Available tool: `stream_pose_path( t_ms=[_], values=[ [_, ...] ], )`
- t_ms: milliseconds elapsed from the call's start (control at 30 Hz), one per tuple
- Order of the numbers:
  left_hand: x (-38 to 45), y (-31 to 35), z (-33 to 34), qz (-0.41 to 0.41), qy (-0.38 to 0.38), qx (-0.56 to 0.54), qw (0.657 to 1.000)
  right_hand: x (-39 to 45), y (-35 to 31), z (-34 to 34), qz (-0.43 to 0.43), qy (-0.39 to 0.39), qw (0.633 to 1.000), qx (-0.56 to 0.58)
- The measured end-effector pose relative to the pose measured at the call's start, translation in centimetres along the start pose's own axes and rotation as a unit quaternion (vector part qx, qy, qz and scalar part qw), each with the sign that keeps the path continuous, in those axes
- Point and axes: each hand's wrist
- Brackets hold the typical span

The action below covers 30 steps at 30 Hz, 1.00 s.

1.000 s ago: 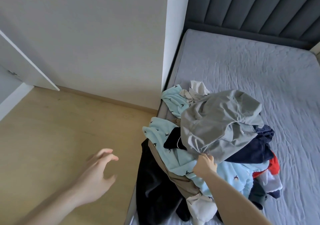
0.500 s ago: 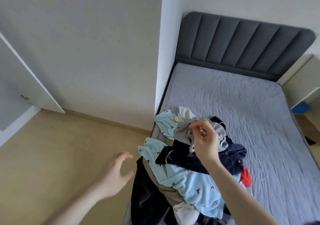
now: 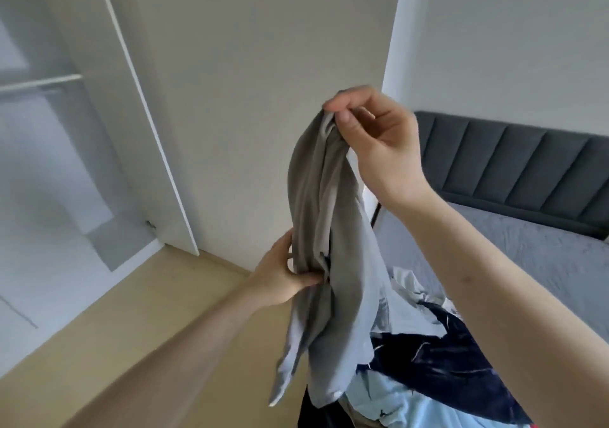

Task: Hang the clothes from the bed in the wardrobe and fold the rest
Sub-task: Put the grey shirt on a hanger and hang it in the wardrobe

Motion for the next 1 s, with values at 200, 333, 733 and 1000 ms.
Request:
stream_pose_path(
  t_ms=[200, 333, 733, 1000],
  values=[
    [-3.3, -6.6, -11.8, -0.089, 0.107, -0.016, 0.99, 2.2, 3.3, 6.1, 0.03, -0.042, 0.997, 0.054],
    [-6.6, -10.3, -22.6, -0.136, 0.239, -0.121, 0.954, 2.3, 9.8, 11.0, 0.115, -0.052, 0.991, 0.053],
    [-13.5, -21.7, -40.9, -0.121, 0.282, -0.093, 0.947, 1.5, 24.9, 38.6, 0.293, -0.253, 0.919, 0.072],
    [-14.7, -34.6, -49.3, -0.202, 0.291, -0.026, 0.935, 5.8, 32.1, 50.4, 0.323, -0.253, 0.911, 0.048]
  ],
)
Point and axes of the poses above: each hand's wrist, its own x-axis towards the middle knuckle, its own z-axis out of the palm, y = z × x, and after that the axes turned 15 degrees about x, right-handed
